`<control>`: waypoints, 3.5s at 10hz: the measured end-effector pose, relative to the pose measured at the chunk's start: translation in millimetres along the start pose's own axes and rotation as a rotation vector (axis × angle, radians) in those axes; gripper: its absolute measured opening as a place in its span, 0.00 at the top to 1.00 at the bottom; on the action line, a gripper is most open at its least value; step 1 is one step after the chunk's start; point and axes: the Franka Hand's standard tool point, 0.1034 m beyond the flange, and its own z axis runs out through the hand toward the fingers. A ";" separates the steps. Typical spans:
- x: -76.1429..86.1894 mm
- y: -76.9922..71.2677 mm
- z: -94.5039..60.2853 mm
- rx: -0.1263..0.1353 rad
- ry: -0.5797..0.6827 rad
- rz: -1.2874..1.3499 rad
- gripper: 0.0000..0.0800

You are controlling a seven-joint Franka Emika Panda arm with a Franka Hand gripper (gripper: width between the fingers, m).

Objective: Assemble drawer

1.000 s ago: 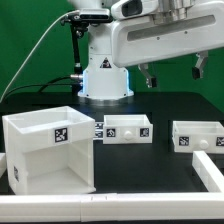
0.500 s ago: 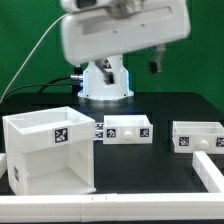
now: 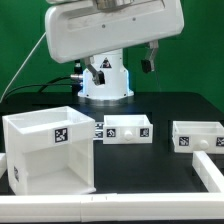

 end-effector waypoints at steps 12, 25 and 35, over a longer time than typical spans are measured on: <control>-27.6 72.1 41.1 -0.113 0.028 -0.227 0.19; -30.4 77.9 66.9 -0.134 0.042 -0.220 0.96; 13.5 25.4 66.3 -0.056 0.092 0.746 0.96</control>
Offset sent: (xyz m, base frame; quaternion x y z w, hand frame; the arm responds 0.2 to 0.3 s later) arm 0.0196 -0.0688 -0.0032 -0.0255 0.0167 -0.1519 0.9879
